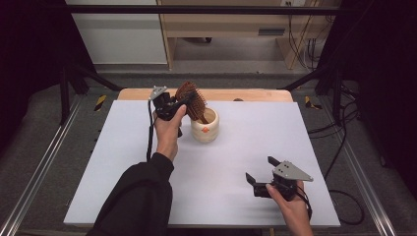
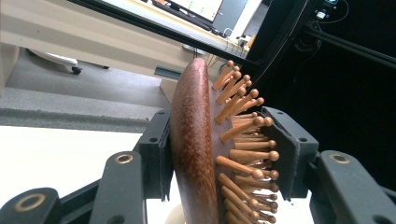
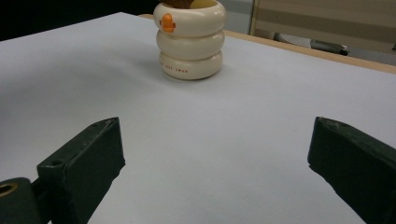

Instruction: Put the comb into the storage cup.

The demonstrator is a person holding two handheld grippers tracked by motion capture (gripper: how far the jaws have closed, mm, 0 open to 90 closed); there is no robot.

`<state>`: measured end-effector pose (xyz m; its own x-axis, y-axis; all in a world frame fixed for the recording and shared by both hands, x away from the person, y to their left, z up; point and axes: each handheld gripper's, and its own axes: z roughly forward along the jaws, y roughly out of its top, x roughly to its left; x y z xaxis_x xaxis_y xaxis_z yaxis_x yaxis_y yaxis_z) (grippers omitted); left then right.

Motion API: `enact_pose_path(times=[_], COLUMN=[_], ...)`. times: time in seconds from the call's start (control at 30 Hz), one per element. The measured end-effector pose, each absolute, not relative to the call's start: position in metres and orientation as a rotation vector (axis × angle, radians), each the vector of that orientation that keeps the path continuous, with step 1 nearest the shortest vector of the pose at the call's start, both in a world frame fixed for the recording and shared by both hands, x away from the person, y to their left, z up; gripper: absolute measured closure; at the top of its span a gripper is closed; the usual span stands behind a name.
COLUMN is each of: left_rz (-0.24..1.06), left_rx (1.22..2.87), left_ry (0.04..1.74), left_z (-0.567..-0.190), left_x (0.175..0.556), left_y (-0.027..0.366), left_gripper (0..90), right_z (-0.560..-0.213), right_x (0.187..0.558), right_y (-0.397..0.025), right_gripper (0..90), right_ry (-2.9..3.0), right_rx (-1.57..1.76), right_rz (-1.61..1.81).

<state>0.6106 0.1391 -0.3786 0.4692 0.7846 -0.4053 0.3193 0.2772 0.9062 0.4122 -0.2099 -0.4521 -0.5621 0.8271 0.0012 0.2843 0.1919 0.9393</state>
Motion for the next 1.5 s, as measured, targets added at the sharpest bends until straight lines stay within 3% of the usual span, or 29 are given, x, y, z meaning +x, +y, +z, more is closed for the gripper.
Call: enact_pose_path(times=[1.5], left_rz=[0.412], left_rx=[1.295], left_ry=[1.134], left_z=[-0.3807], left_x=[0.6139], left_y=[0.1401], left_gripper=[39.7], right_z=[-0.4525], right_x=[0.4122], right_y=[-0.209], right_gripper=[3.8], right_ry=[1.959], right_rx=[1.035], right_rz=[1.369])
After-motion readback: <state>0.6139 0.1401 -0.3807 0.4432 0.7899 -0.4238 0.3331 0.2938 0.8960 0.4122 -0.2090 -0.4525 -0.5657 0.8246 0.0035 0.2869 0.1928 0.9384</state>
